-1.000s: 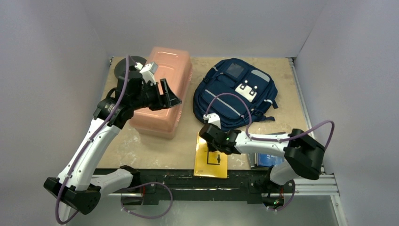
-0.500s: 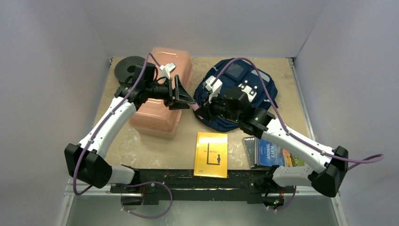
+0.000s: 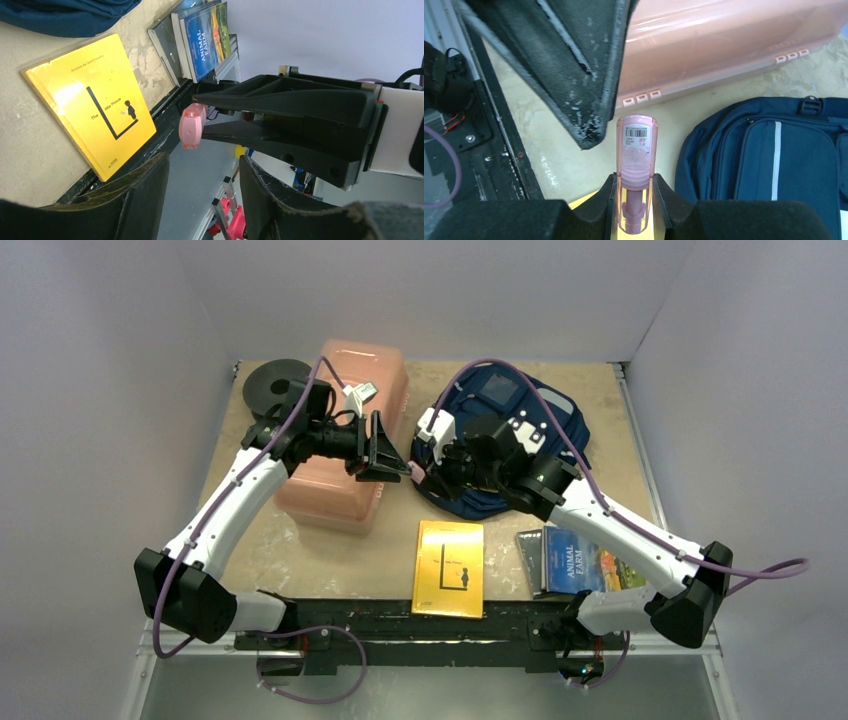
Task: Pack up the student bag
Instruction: Pick up the stationery from the center of the board.
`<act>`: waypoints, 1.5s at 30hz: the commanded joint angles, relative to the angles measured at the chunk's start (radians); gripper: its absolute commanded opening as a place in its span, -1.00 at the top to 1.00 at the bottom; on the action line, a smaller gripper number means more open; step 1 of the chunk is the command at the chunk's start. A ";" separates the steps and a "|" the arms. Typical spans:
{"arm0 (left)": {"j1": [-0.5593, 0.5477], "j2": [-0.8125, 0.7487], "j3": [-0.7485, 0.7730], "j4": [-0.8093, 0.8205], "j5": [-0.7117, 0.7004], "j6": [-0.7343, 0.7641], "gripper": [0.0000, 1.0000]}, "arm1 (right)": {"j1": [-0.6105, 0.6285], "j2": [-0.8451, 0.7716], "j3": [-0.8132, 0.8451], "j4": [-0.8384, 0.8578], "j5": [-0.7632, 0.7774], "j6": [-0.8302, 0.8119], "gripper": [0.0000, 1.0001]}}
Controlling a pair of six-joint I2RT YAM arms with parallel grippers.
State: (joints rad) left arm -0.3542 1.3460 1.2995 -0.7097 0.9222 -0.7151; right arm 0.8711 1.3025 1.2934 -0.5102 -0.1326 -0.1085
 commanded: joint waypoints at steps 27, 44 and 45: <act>-0.042 0.043 0.005 0.030 0.071 0.034 0.72 | 0.040 0.021 0.117 -0.116 -0.056 -0.059 0.69; -0.116 -0.243 -0.153 0.401 -0.751 -0.116 1.00 | -0.502 -0.099 -0.262 0.396 -0.112 0.643 -0.98; -0.139 -0.239 -0.146 0.411 -0.815 -0.128 1.00 | -0.546 -0.073 -0.245 0.396 -0.071 0.617 -0.98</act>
State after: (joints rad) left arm -0.4274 1.1522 1.1606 -0.4797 0.4461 -0.7780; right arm 0.4625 1.2167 1.0229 -0.2531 -0.3023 0.3672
